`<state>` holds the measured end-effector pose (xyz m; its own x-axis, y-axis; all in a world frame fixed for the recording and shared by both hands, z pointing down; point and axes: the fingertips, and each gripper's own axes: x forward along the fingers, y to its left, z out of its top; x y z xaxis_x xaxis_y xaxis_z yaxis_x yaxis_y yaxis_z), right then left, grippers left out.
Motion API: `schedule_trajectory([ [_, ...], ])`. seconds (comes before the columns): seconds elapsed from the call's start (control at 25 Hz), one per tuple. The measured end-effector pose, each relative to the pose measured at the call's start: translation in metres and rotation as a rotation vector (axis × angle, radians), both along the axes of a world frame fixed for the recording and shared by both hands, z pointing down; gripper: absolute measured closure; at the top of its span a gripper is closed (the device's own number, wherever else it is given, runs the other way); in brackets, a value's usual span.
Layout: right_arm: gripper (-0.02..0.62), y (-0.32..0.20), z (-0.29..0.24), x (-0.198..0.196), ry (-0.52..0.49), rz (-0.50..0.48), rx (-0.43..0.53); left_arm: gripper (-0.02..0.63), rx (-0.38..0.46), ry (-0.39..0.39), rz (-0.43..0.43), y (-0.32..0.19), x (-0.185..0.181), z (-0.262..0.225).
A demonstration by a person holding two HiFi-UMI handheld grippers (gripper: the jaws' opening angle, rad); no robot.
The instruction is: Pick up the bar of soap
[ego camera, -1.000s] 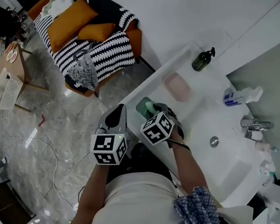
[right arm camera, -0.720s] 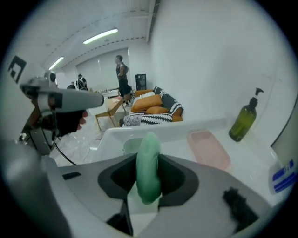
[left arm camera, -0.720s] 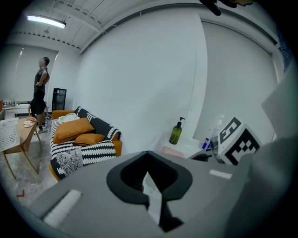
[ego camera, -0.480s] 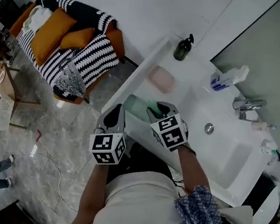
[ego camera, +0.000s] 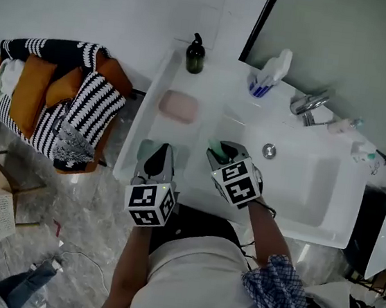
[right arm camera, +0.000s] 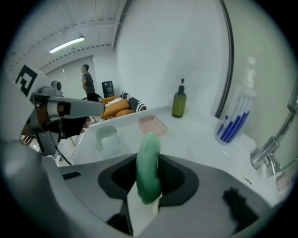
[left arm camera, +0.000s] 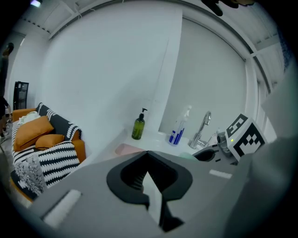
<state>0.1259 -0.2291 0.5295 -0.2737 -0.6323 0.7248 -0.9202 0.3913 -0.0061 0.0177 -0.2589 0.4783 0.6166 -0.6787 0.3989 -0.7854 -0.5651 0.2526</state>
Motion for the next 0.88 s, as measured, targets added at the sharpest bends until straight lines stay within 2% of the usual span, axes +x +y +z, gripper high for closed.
schedule_trajectory([
  [0.4, 0.469, 0.028, 0.018, 0.078, 0.023, 0.205, -0.025, 0.597, -0.016, -0.027, 0.201, 0.014, 0.067, 0.007],
  [0.6, 0.469, 0.044, 0.039, 0.111, 0.040, 0.274, -0.059, 0.597, -0.051, -0.012, 0.233, 0.019, 0.087, 0.010],
  [0.88, 0.469, 0.064, 0.078, 0.145, 0.190, 0.298, -0.125, 0.597, -0.065, -0.046, 0.278, 0.029, 0.097, 0.015],
])
